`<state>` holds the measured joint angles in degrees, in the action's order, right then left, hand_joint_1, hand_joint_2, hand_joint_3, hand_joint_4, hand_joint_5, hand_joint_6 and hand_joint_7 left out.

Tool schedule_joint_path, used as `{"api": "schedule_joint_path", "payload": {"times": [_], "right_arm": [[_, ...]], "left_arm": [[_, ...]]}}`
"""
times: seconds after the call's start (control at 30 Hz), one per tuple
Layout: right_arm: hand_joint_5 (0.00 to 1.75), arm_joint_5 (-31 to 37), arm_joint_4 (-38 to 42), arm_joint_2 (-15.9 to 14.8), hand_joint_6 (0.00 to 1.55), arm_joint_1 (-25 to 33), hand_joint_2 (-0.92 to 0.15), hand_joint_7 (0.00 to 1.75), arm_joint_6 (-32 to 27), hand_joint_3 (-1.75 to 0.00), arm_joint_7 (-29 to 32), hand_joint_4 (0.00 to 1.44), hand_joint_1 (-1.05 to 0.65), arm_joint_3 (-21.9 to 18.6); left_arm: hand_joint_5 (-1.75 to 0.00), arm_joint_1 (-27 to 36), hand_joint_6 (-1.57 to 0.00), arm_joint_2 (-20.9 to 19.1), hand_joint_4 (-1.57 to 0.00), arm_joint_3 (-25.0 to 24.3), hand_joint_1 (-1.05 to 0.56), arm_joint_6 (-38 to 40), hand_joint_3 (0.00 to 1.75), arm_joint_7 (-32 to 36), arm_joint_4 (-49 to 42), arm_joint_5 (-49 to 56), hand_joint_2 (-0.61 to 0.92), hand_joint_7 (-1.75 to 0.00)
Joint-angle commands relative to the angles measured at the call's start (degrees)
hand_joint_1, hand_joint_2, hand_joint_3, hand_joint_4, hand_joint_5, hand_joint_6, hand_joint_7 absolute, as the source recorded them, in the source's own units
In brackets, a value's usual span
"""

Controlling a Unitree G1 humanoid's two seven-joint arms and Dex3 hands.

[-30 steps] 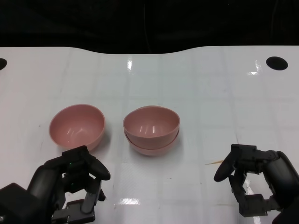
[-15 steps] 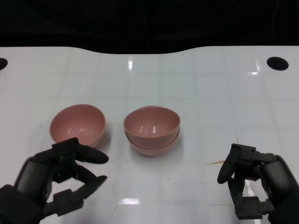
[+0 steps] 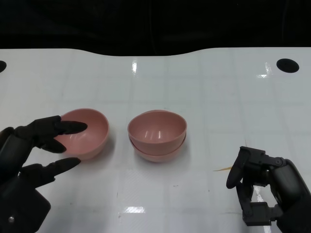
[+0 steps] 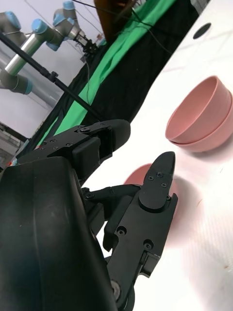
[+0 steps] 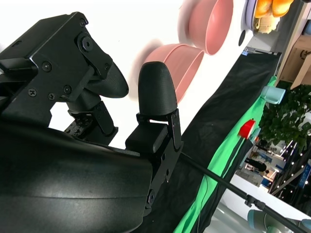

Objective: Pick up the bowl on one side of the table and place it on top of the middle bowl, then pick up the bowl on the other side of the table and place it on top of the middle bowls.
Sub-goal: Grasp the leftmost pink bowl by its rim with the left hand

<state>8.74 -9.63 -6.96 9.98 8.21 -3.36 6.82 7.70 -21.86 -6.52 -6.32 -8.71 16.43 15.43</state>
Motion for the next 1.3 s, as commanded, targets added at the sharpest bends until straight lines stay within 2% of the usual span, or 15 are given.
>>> {"api": "schedule_joint_path", "payload": {"times": [0.03,0.17,0.3,0.43,0.57,0.83,1.13,1.3], "right_arm": [[1.75,-0.31,-0.31,0.07,0.76,-0.3,-0.33,1.61,-0.44,-1.54,0.12,0.96,0.01,-0.67],[1.75,0.29,-0.14,-0.07,0.76,-0.55,-0.33,1.61,-0.2,-1.53,0.25,0.95,0.01,-0.62],[1.75,0.23,-0.2,0.09,0.76,-0.54,-0.33,1.61,-0.37,-1.53,0.19,0.95,0.01,-0.69],[1.75,0.03,-0.3,0.34,0.76,-0.49,-0.33,1.6,-0.68,-1.53,0.2,0.95,0.01,-0.77],[1.75,-0.08,-0.62,0.41,0.76,-0.29,-0.34,1.6,-0.99,-1.52,0.09,0.95,0.01,-0.81],[1.75,0.04,-0.98,0.27,0.76,-0.32,-0.34,1.59,-1.43,-1.51,-0.09,0.94,0.01,-0.73],[1.75,0.4,-1.03,0.29,0.76,-0.2,-0.34,1.59,-1.58,-1.52,-0.02,0.94,0.01,-0.45],[1.75,0.28,-1.01,0.25,0.76,-0.19,-0.34,1.59,-1.49,-1.52,-0.11,0.95,0.01,-0.46]], "left_arm": [[-0.73,-1.54,-0.76,-2.61,-0.63,0.15,-0.46,1.33,0.02,-0.68,0.24,2.97,0.92,-0.06],[-0.67,-4.31,-0.75,-5.39,-0.61,1.9,-0.55,0.49,0.0,-0.81,-1.36,8.08,0.91,-0.03],[-0.65,-6.26,-0.72,-7.23,-0.59,3.42,-0.56,0.57,0.0,-1.63,-2.39,10.91,0.9,-0.01],[-0.36,-7.86,-0.69,-8.55,-0.63,5.12,-0.57,1.03,0.0,-2.35,-3.35,13.93,0.9,0.0],[-0.3,-9.99,-0.65,-9.72,-0.66,7.77,-0.59,3.22,0.0,-5.06,-3.5,17.27,0.9,0.0],[-0.18,-13.39,-0.61,-10.0,-0.66,12.54,-0.6,8.21,0.0,-8.88,-4.84,23.07,0.9,0.0],[-0.14,-16.26,-0.61,-9.7,-0.66,16.69,-0.61,7.32,0.0,-5.91,-11.67,27.76,0.88,0.0],[-0.12,-16.9,-0.61,-9.51,-0.66,17.45,-0.6,7.26,0.0,-4.94,-12.99,28.51,0.87,0.0]]}}
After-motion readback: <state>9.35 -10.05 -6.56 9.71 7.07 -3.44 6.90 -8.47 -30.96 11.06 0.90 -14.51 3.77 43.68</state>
